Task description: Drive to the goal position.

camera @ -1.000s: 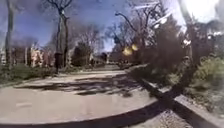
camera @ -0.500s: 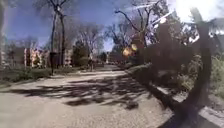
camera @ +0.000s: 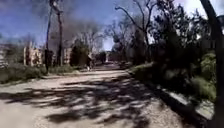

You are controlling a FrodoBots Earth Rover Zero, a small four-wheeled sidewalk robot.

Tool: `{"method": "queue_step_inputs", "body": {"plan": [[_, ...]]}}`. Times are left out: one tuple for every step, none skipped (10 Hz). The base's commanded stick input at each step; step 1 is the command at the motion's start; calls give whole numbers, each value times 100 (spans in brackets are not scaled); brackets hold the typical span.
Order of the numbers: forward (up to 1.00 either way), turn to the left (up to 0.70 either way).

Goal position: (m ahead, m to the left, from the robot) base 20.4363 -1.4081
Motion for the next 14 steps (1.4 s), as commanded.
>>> {"method": "queue_step_inputs", "body": {"plan": [[100, 0], [100, 0], [100, 0], [100, 0], [100, 0], [100, 0], [100, 0], [100, 0], [100, 0], [100, 0], [100, 0], [100, 0], [100, 0], [100, 0]]}}
